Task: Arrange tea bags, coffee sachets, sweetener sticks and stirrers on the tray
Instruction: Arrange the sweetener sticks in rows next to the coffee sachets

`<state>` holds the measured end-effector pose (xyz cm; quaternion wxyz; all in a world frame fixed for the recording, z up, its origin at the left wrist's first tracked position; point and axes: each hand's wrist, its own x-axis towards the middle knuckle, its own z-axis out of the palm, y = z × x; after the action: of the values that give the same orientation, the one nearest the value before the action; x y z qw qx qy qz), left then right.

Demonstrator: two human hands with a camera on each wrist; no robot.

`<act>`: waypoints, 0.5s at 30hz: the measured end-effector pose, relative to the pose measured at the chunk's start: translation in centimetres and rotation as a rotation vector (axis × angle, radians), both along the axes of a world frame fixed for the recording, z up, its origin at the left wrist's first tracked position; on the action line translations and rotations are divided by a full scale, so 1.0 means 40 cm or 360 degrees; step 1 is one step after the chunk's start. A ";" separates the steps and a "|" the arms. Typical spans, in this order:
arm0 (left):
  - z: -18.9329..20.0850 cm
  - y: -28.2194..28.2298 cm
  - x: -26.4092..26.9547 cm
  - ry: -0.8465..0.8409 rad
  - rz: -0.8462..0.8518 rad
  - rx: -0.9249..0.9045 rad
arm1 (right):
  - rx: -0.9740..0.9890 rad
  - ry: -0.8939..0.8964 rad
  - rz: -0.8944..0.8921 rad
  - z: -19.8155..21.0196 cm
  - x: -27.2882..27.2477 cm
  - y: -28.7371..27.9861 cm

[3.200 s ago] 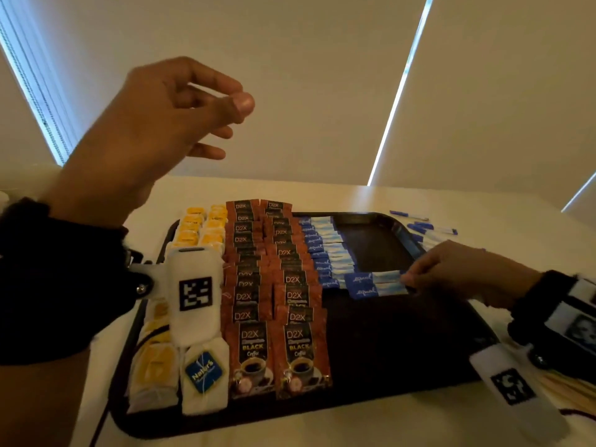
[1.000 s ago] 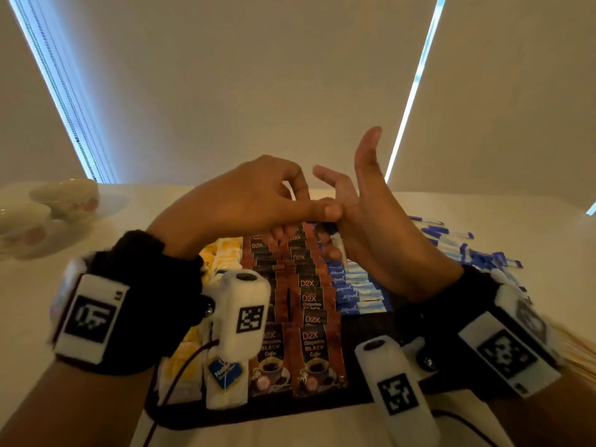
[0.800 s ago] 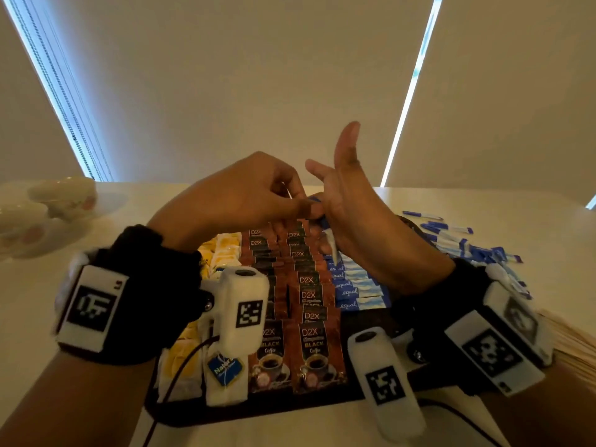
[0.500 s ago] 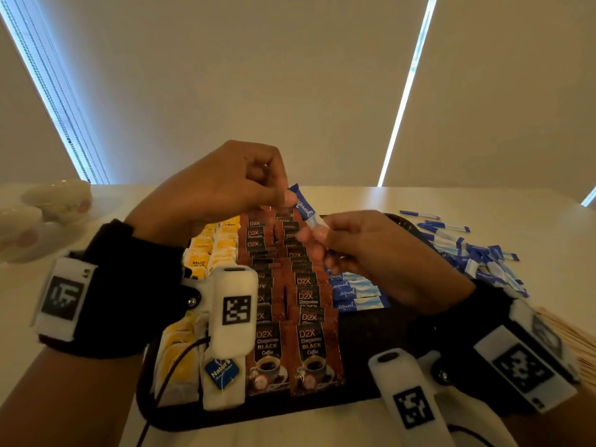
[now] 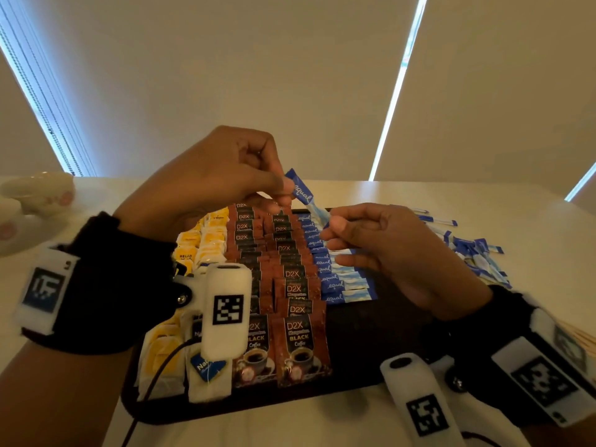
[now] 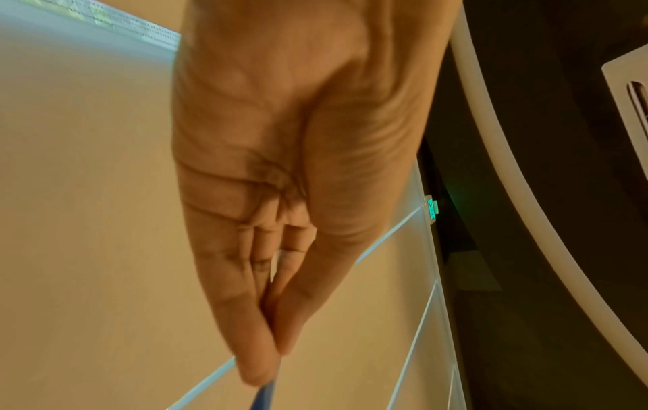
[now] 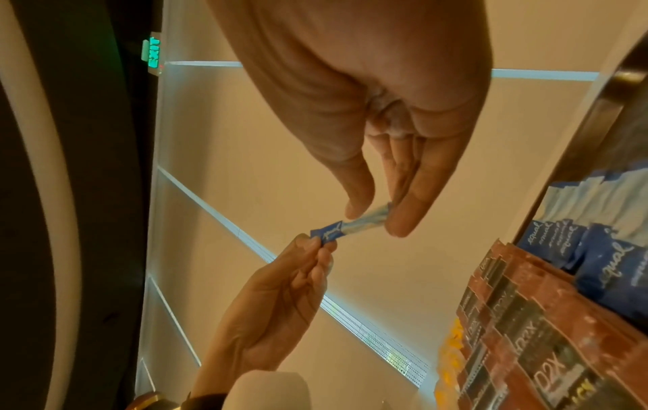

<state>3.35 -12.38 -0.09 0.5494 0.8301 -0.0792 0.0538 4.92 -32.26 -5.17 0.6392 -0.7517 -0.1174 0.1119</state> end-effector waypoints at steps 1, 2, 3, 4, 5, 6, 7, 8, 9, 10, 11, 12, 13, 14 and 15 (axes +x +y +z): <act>-0.005 -0.009 0.001 -0.0013 -0.0004 -0.0013 | -0.0007 0.0032 -0.0003 -0.001 0.001 -0.006; -0.011 -0.017 0.003 -0.0021 -0.0013 -0.0028 | -0.0028 0.0050 0.0005 -0.002 0.001 -0.013; -0.016 -0.026 0.003 -0.0023 -0.0034 -0.0035 | -0.0073 0.0046 0.0007 -0.004 0.002 -0.022; -0.019 -0.031 0.003 -0.0026 -0.0065 -0.0030 | -0.0145 0.0028 -0.0003 -0.006 0.003 -0.031; -0.021 -0.034 0.002 -0.0032 -0.0096 -0.0008 | -0.0255 -0.0004 -0.0020 -0.008 0.004 -0.043; -0.021 -0.032 0.000 -0.0041 -0.0112 0.0030 | -0.0394 -0.0040 -0.0031 -0.008 0.006 -0.058; -0.018 -0.026 -0.001 -0.0058 -0.0103 0.0074 | -0.0556 -0.0070 -0.0018 -0.007 0.009 -0.075; -0.012 -0.017 -0.003 -0.0091 -0.0068 0.0100 | -0.0742 -0.0078 0.0032 -0.004 0.012 -0.093; -0.005 -0.006 -0.005 -0.0132 -0.0014 0.0094 | -0.0937 -0.0051 0.0124 -0.001 0.017 -0.112; 0.006 0.006 -0.007 -0.0173 0.0044 0.0060 | -0.1125 0.0020 0.0244 0.001 0.022 -0.128; 0.016 0.019 -0.009 -0.0213 0.0101 0.0023 | -0.1303 0.0121 0.0375 0.000 0.028 -0.140; 0.026 0.032 -0.011 -0.0252 0.0148 -0.0002 | -0.1462 0.0222 0.0495 -0.002 0.033 -0.148; 0.033 0.045 -0.015 -0.0291 0.0182 -0.0015 | -0.1591 0.0301 0.0581 -0.007 0.038 -0.152; 0.039 0.057 -0.018 -0.0331 0.0204 -0.0026 | -0.1684 0.0353 0.0633 -0.015 0.044 -0.153; 0.044 0.067 -0.021 -0.0370 0.0216 -0.0039 | -0.1750 0.0381 0.0665 -0.022 0.049 -0.152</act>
<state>2.49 -9.69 1.65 0.5416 0.8150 -0.0855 0.1876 6.89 -38.34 -6.04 0.1298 -0.9154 -0.1147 0.3633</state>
